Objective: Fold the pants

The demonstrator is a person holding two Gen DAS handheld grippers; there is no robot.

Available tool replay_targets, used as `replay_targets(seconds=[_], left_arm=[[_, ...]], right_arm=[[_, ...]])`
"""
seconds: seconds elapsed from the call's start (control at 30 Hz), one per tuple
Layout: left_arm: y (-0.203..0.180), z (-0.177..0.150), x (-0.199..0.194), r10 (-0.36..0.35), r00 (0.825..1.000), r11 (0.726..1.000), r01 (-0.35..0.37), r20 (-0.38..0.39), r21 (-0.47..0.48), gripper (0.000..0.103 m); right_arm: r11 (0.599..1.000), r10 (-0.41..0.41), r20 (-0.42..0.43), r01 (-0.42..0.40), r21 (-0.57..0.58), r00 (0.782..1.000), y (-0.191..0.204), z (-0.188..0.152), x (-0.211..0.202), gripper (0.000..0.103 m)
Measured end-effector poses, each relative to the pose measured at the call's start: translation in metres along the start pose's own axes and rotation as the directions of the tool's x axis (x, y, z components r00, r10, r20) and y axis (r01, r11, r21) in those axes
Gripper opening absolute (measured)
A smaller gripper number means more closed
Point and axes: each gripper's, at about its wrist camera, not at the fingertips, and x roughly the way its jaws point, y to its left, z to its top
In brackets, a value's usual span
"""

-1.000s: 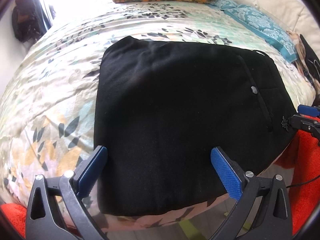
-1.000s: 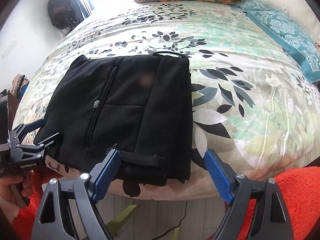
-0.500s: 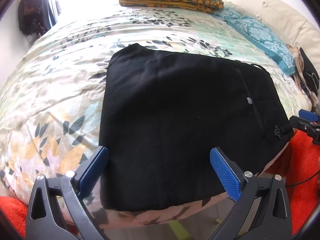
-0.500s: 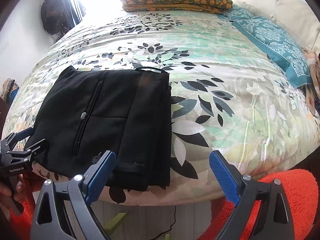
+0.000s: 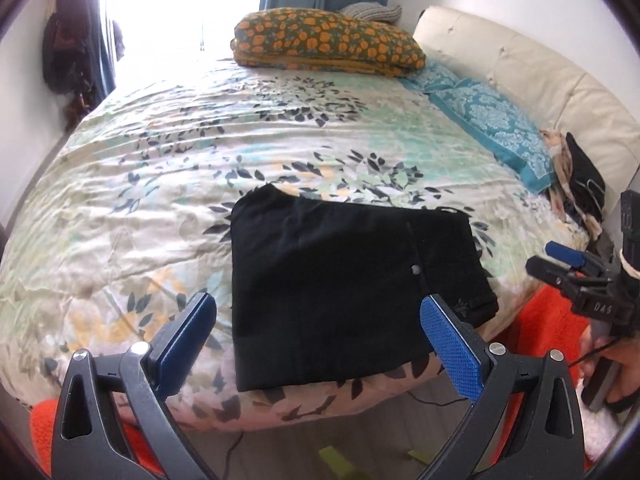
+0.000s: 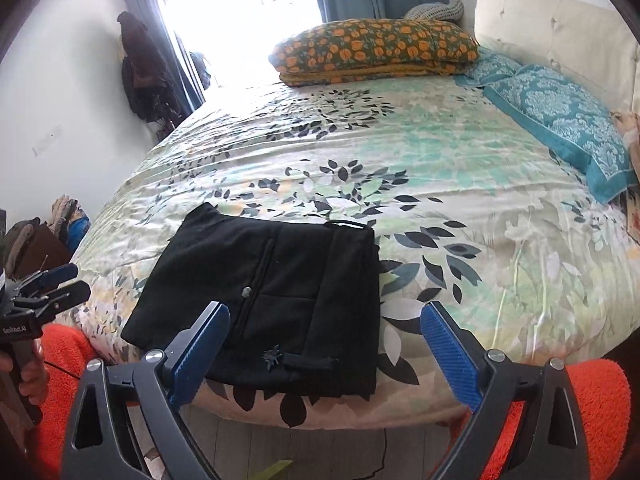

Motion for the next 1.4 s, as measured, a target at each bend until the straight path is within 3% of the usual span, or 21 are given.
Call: replay_targets(seconds=[0.1,0.2,0.3,0.4,0.5,0.57,0.67,0.73,0.77,0.8,0.83,0.87,0.9,0.93,0.97,1.03,1.17,1.4], left_arm=[[0.005,0.005,0.008,0.03,1.0,1.0,-0.03,0.003,0.008,0.102],[0.038,0.005,0.046,0.064,0.996,0.998,-0.066,-0.058,-0.023,0.102],[0.07,0.002,0.085,0.011,0.989,0.997,-0.021,-0.145,-0.068,0.101],[0.082,0.002,0.12,-0.149,0.966,0.986,0.13,-0.212,-0.102,0.101],[0.079,-0.003,0.148,-0.125,0.958,0.992,0.113,-0.26,-0.06,0.101],[0.078,-0.01,0.164,-0.104,0.95,0.995,0.097,-0.293,-0.039,0.101],[0.079,-0.016,0.172,-0.173,0.938,0.985,0.158,-0.3,-0.074,0.101],[0.082,-0.016,0.176,-0.205,0.928,0.978,0.183,-0.309,-0.098,0.101],[0.083,-0.016,0.178,-0.219,0.923,0.975,0.192,-0.317,-0.115,0.102],[0.084,-0.015,0.18,-0.23,0.918,0.972,0.198,-0.323,-0.128,0.101],[0.083,-0.014,0.181,-0.243,0.911,0.968,0.208,-0.332,-0.138,0.099],[0.08,-0.013,0.18,-0.271,0.901,0.961,0.236,-0.338,-0.143,0.076],[0.078,-0.012,0.179,-0.323,0.885,0.946,0.285,-0.336,-0.158,0.058],[0.076,-0.01,0.175,-0.31,0.894,0.949,0.273,-0.324,-0.155,0.045],[0.074,-0.007,0.169,-0.298,0.905,0.953,0.267,-0.304,-0.143,0.025],[0.074,-0.004,0.158,-0.292,0.918,0.954,0.258,-0.267,-0.155,0.016],[0.066,0.002,0.132,-0.284,0.936,0.955,0.255,-0.21,-0.153,0.014],[0.067,0.027,0.095,-0.303,0.946,0.942,0.278,-0.115,-0.19,0.013]], right_arm=[[0.998,-0.037,-0.038,0.035,-0.049,0.999,0.017,-0.002,0.001,0.101],[1.0,0.019,-0.12,-0.021,-0.013,0.993,0.006,-0.003,0.019,0.101],[0.992,0.127,-0.166,-0.121,0.048,0.978,-0.021,-0.005,0.047,0.101],[0.979,0.204,-0.246,-0.197,0.054,0.948,-0.035,-0.007,0.085,0.101],[0.984,0.175,-0.295,-0.175,0.025,0.939,-0.041,-0.007,0.117,0.101],[0.981,0.196,-0.329,-0.186,0.064,0.924,-0.051,-0.009,0.134,0.101],[0.932,0.354,-0.365,-0.29,0.219,0.861,-0.066,-0.016,0.152,0.101],[0.917,0.386,-0.362,-0.309,0.254,0.849,-0.072,-0.017,0.157,0.1],[0.908,0.403,-0.356,-0.319,0.273,0.843,-0.075,-0.017,0.159,0.093],[0.894,0.427,-0.35,-0.332,0.299,0.834,-0.079,-0.017,0.161,0.073],[0.867,0.476,-0.341,-0.368,0.335,0.811,-0.081,-0.017,0.162,0.061],[0.85,0.503,-0.333,-0.386,0.359,0.798,-0.082,-0.018,0.162,0.056],[0.854,0.499,-0.333,-0.387,0.348,0.8,-0.08,-0.017,0.161,0.05],[0.858,0.495,-0.33,-0.392,0.332,0.804,-0.078,-0.016,0.159,0.048],[0.864,0.488,-0.326,-0.394,0.313,0.81,-0.075,-0.014,0.155,0.044],[0.881,0.463,-0.319,-0.389,0.269,0.827,-0.068,-0.011,0.149,0.04],[0.89,0.448,-0.27,-0.395,0.23,0.852,-0.061,-0.003,0.135,0.033],[0.87,0.483,-0.194,-0.441,0.222,0.854,-0.051,0.018,0.107,0.03]])
